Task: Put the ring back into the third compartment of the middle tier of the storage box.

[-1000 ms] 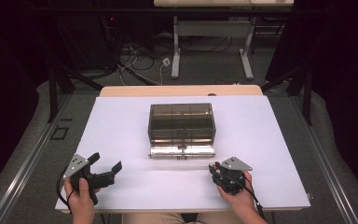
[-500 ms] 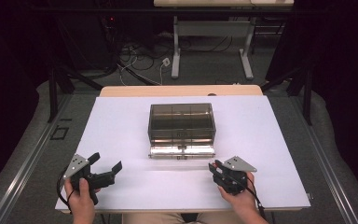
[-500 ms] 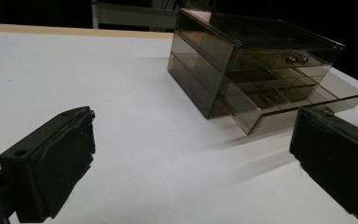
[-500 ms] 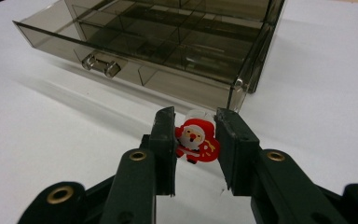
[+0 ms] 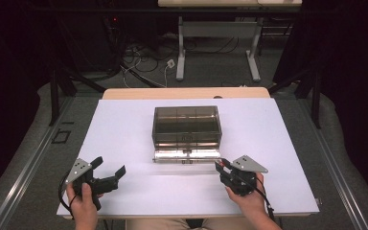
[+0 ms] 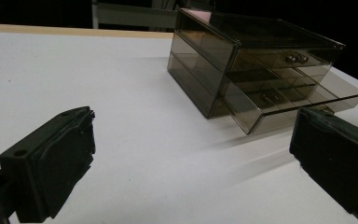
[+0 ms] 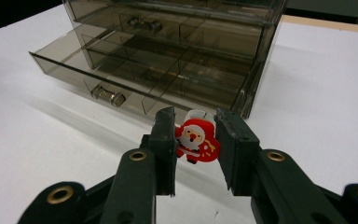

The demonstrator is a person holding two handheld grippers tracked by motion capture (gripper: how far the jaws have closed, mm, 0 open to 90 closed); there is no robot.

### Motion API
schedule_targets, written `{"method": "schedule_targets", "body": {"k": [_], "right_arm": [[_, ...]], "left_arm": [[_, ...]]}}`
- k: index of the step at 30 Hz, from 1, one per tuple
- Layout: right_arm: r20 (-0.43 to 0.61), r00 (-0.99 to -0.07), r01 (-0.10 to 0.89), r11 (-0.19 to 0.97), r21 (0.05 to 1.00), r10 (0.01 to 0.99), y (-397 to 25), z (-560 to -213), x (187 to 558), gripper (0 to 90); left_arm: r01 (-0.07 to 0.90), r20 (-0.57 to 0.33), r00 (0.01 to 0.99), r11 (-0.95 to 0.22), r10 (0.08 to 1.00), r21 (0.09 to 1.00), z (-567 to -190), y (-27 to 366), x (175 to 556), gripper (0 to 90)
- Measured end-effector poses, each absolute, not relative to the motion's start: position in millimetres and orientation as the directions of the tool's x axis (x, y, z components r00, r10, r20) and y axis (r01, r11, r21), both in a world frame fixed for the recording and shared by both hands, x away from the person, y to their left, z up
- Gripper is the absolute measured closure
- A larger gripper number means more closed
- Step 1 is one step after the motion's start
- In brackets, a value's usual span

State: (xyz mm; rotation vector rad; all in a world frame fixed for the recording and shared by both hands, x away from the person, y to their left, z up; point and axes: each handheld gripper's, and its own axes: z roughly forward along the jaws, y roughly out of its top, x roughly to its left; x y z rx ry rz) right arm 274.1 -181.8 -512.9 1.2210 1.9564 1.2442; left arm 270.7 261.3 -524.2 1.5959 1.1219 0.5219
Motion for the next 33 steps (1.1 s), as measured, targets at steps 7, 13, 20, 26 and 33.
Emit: {"method": "schedule_targets", "body": {"k": [7,13,20,26,33], "right_arm": [[0.041,-0.465,0.399,0.168,0.901,0.885,-180,-502,281,69.1],[0.054,-0.465,0.405,0.157,0.901,0.884,-179,-497,287,69.1],[0.058,-0.473,0.417,0.166,0.894,0.879,-180,-492,296,69.1],[0.062,-0.478,0.427,0.170,0.888,0.876,-178,-492,301,69.1],[0.075,-0.490,0.448,0.177,0.876,0.868,-173,-492,311,69.0]], "left_arm": [[0.397,-0.207,0.466,0.006,0.860,0.918,-525,262,271,0.2],[0.397,-0.209,0.464,0.008,0.861,0.918,-524,261,271,0.2],[0.397,-0.207,0.467,0.006,0.860,0.918,-525,261,271,0.2],[0.397,-0.209,0.466,0.007,0.860,0.918,-525,262,271,0.2],[0.397,-0.208,0.467,0.007,0.859,0.918,-525,262,271,0.2]]}}
